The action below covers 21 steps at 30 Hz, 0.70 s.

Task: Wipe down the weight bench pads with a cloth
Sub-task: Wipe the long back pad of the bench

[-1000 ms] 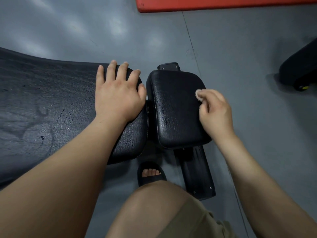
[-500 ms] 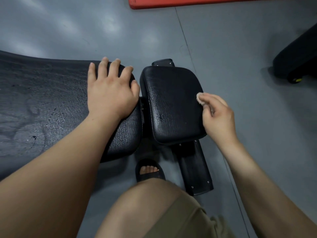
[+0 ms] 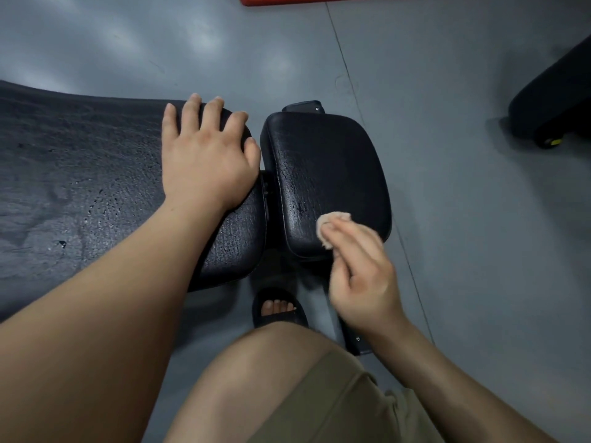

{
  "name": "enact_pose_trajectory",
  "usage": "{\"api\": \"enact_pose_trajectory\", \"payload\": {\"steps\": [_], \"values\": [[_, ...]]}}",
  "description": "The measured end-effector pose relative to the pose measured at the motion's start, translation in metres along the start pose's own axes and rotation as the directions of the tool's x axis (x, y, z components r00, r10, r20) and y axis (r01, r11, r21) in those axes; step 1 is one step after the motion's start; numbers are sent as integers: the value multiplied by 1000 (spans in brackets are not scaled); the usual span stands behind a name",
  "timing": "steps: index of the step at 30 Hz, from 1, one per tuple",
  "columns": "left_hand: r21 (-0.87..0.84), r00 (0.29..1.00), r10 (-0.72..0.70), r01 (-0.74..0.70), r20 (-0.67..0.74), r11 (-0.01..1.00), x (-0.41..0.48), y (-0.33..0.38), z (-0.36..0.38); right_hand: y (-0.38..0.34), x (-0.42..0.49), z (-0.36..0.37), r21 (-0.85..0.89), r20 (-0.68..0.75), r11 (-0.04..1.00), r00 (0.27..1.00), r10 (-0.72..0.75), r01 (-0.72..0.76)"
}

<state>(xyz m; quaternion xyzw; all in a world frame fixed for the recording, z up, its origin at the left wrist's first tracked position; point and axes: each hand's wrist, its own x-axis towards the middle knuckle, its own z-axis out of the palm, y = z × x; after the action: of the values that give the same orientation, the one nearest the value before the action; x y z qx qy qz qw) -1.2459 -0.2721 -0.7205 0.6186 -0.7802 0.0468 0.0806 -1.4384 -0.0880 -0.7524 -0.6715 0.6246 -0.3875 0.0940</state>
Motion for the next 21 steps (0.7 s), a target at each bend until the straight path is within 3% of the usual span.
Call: {"api": "enact_pose_trajectory", "payload": {"steps": [4, 11, 15, 18, 21], "values": [[2, 1000, 3, -3, -3, 1000, -1, -1, 0, 3, 11, -6, 43, 98, 989, 984, -145, 142], [2, 1000, -2, 2, -9, 1000, 0, -1, 2, 36, 39, -4, -129, -94, 983, 989, 115, -127], [4, 1000, 1, -1, -10, 1000, 1, 0, 3, 9, 33, 3, -30, 32, 998, 998, -51, 52], [-1, 1000, 0, 0, -12, 1000, 1, -1, 3, 1, 19, -8, 77, 178, 981, 965, -191, 180], [8, 1000, -2, 2, -12, 1000, 1, -1, 3, 13, 37, -12, 79, 242, 968, 937, -252, 240]]}}
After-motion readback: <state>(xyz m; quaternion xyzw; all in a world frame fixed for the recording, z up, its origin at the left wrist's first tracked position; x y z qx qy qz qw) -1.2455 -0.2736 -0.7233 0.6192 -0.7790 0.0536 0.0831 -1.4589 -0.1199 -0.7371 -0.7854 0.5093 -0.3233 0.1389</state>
